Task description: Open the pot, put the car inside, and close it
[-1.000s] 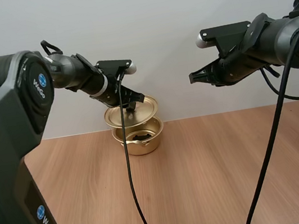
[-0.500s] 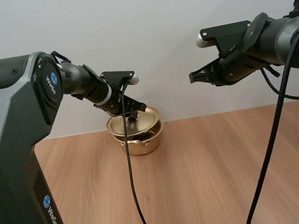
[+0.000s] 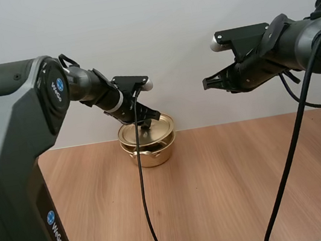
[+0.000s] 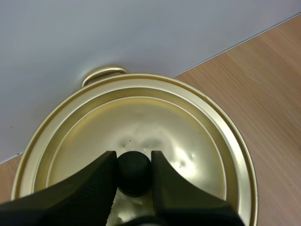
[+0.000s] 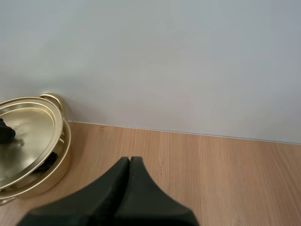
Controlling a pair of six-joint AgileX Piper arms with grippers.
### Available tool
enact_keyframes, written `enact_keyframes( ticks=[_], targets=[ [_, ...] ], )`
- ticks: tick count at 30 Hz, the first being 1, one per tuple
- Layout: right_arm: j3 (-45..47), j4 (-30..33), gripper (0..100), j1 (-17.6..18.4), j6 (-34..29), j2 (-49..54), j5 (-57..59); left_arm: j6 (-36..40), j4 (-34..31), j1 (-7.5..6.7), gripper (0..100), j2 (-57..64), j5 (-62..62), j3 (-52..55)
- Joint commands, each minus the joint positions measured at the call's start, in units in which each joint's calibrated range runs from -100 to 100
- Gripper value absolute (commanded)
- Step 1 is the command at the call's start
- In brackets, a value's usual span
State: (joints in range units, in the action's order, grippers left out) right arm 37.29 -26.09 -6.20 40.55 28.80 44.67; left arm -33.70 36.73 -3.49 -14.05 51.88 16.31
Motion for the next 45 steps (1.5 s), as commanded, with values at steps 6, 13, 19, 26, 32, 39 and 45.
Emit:
enact_keyframes(
  ticks=[6, 13, 19, 26, 32, 39, 45],
  targets=[
    [0.1, -0.3, 0, 0.0, 0.0, -0.1, 0.1, 0.6, -0.1, 0.00, 59, 0.1, 1.1, -0.1],
    [0.1, -4.0, 0, 0.0, 0.0, -0.1, 0.2, 3.3, 0.5, 1.00, 0, 8.7, -3.9, -0.2],
    [0.1, -6.3, 0, 0.0, -1.7, 0.4, 0.9, 10.3, 0.3, 3.21, 0, 21.1, 4.0, -0.2],
    [0.3, -7.5, 0, 0.0, -4.4, 5.7, -3.7, 21.1, -0.8, 3.93, 0, 34.2, 8.3, 2.7],
    [9.6, 2.8, 0, 3.0, -5.4, 17.0, -15.3, 24.3, -10.0, 2.48, 0, 49.0, -22.5, 19.4],
    [25.3, 8.0, 0, 5.4, -9.5, 32.2, -20.8, 24.2, -13.0, 1.39, 0, 63.5, -28.4, 34.9],
    [36.7, 12.3, 0, 5.4, -9.3, 48.3, -23.0, 24.3, -14.7, 1.45, 0, 82.0, -30.5, 47.9]
  ],
)
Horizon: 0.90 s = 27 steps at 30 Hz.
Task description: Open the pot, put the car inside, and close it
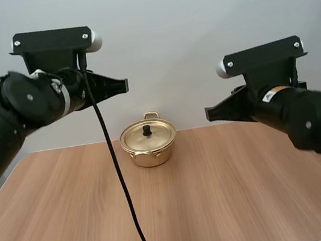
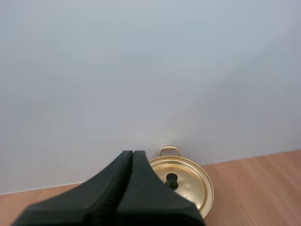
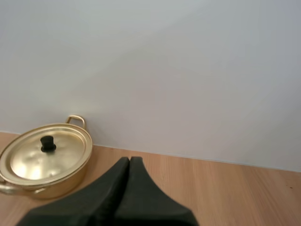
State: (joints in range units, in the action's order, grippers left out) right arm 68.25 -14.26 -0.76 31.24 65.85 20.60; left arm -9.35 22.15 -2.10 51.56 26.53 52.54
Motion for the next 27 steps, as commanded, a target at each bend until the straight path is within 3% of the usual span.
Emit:
enact_keyframes(
  ticks=[1, 5, 8, 12, 15, 20, 25, 27],
  targets=[
    [6.3, 0.5, 0, 0.0, 0.1, 13.3, 5.3, 0.0, -0.1, 0.06, 0, 19.2, -5.1, 13.1],
    [8.4, 0.0, 0, 0.0, 1.4, 19.5, 21.1, 0.0, -0.6, 0.13, 0, 31.3, -0.1, 19.8],
    [8.7, -0.5, 0, 0.0, 3.2, 25.8, 21.6, -0.3, -2.3, 1.39, 0, 38.5, 6.9, 23.8],
    [10.4, -0.5, 0, 0.0, 3.4, 34.2, 21.9, -1.2, -4.3, 2.41, 0, 48.4, 5.8, 29.4],
    [13.8, 0.1, 0, 0.1, 3.4, 34.2, 22.0, -1.2, -3.6, 2.49, 0, 48.4, 4.9, 34.7],
    [21.3, -1.7, 0, 0.1, 3.2, 34.2, 8.7, -1.2, -3.4, 2.49, 0, 48.4, 4.1, 42.1],
    [26.2, -1.8, 0, -0.8, 1.4, 34.2, 7.1, 1.4, -3.2, 2.49, 0, 48.4, -0.7, 47.5],
    [27.3, -1.9, 0, -1.5, -0.7, 34.2, 7.3, 1.4, -3.8, 2.49, 0, 48.4, 5.2, 47.5]
  ],
)
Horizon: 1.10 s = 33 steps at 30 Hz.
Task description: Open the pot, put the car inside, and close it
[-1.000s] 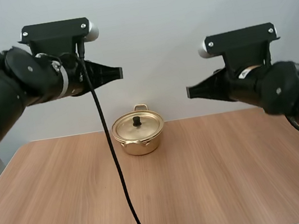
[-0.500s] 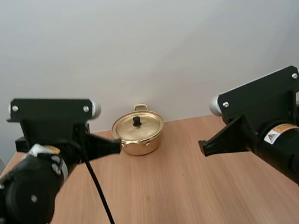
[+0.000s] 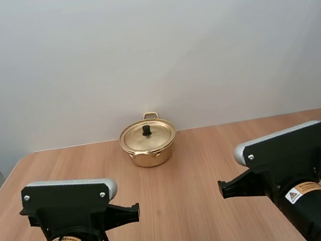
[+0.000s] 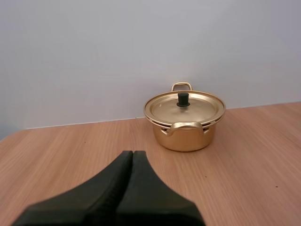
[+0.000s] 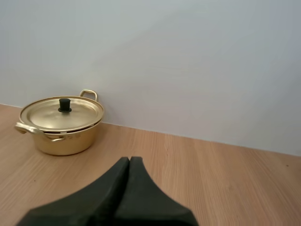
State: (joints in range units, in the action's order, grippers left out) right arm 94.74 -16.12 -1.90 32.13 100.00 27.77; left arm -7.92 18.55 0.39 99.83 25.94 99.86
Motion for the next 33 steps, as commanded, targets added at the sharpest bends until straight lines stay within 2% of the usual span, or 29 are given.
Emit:
enact_keyframes(
  ticks=[1, 6, 33],
  targets=[
    [1.3, -0.2, 0, -0.7, -2.5, 0.0, 0.3, 0.0, -0.2, 0.01, 0, 0.2, 4.9, 0.1],
    [3.2, -0.9, 0, -0.8, -3.6, 0.0, 4.7, 0.0, -0.4, 0.01, 0, 0.2, 3.3, 0.1],
    [5.3, -0.2, 0, -0.1, -3.5, 0.0, 5.0, 0.0, -0.4, 0.01, 0, 0.2, 3.3, 0.1]
  ],
)
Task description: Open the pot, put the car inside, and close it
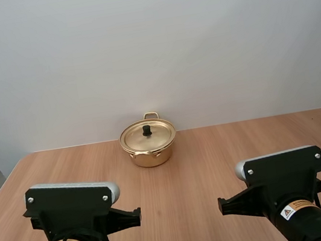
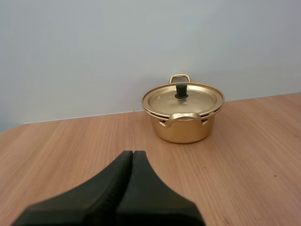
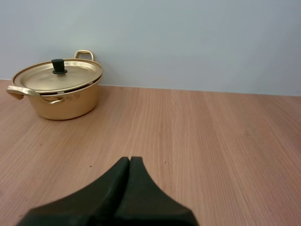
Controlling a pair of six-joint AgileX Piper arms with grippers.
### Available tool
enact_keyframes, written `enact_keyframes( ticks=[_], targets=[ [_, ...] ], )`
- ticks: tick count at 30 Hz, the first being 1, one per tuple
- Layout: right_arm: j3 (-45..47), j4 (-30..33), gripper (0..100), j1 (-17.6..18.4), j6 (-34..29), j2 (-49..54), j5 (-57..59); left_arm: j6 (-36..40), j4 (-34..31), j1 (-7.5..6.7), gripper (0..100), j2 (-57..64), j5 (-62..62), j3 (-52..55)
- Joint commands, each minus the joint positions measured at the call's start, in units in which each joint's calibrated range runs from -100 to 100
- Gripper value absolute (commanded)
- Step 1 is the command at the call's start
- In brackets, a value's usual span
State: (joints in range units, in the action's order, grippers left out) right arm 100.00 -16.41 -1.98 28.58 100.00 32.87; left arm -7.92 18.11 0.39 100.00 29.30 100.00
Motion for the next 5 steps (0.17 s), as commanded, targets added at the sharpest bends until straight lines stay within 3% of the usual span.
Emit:
enact_keyframes(
  ticks=[1, 5],
  targets=[
    [0.0, 0.0, 0, 0.0, 0.0, 0.0, -0.1, 0.0, 0.0, 0.01, 0, 0.0, 0.0, 0.0],
    [0.0, 0.0, 0, 0.0, 0.0, 0.0, -0.1, 0.0, 0.0, 0.01, 0, 0.0, 0.0, 0.0]
  ],
)
